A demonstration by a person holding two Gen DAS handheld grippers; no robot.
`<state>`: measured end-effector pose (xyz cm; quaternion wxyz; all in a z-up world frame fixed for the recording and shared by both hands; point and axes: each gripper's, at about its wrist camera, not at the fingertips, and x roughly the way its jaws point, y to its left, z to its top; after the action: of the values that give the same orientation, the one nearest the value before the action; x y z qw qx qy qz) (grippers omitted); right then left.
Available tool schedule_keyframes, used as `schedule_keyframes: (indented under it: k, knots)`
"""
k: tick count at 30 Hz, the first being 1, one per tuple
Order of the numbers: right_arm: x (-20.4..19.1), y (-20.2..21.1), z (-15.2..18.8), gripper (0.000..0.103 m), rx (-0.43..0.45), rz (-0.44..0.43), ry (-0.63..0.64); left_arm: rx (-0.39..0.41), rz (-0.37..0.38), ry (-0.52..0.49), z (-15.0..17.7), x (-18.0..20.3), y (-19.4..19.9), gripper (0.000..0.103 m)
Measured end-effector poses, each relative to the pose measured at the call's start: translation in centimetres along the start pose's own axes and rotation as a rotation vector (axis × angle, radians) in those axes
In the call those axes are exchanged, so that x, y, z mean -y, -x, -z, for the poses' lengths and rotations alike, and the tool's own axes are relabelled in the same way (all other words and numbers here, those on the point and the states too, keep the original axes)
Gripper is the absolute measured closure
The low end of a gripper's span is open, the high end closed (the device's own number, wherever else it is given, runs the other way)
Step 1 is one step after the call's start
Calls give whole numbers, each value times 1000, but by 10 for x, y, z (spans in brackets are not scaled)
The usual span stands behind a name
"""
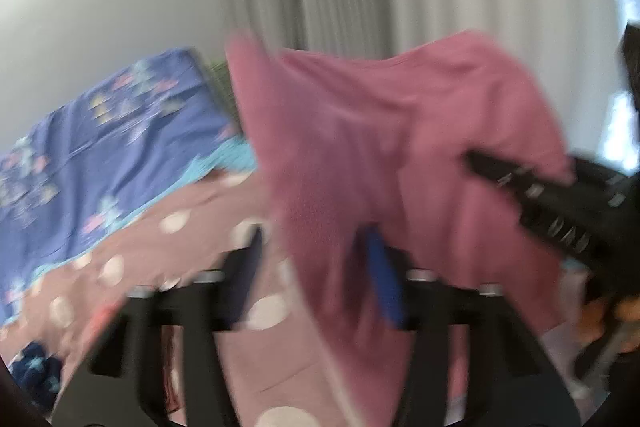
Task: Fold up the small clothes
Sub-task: 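Lift the folded pink garment with both grippers and carry it to the clothes stack, then lower the pink garment onto the grey stack and open both grippers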
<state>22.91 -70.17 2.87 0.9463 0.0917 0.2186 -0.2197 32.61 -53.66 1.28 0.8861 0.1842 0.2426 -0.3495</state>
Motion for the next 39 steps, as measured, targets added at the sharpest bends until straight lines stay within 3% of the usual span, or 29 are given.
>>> schedule_keyframes:
  k: [1,4,5,7,11,16,19,20,22,23,25,30,34,39]
  knots:
    - [12,-22,13,27,-78,102,-36,-43,11,-1,11,1,-13,43]
    - [46,-67,65,33,-313,181,-139,-231,84,-29,67,11,-61,42]
    - [58,-76,88,31,-357,168,-178,-202,85,-51,91,17,-66,41]
    - [76,-78,121,27,-339,116,-275,-142,84,-65,107,22,-61,41]
    - [102,-75,144,24,-328,-4,-447,-141,78,-28,115,29,-53,43]
    - [68,-70,140,17,-305,180,-290,-129,45,-32,115,31,-55,42]
    - [52,-65,139,16,-285,296,-204,-106,12,24,122,28,-39,31]
    - [42,-58,135,16,-264,374,-141,-111,-6,44,124,25,-32,24]
    - [20,-35,126,16,-213,480,-40,-106,0,85,129,14,-4,23]
    - [7,-18,123,16,-179,487,-1,-103,14,86,131,10,6,21]
    - [-5,26,127,15,-127,455,46,-86,49,64,139,0,40,20]
    - [-26,119,147,10,-57,415,75,22,73,69,169,-16,125,1]
    - [-42,183,170,6,-47,347,8,63,81,95,188,-13,181,1]
    - [-78,244,184,2,-40,363,8,123,50,87,206,-5,244,1]
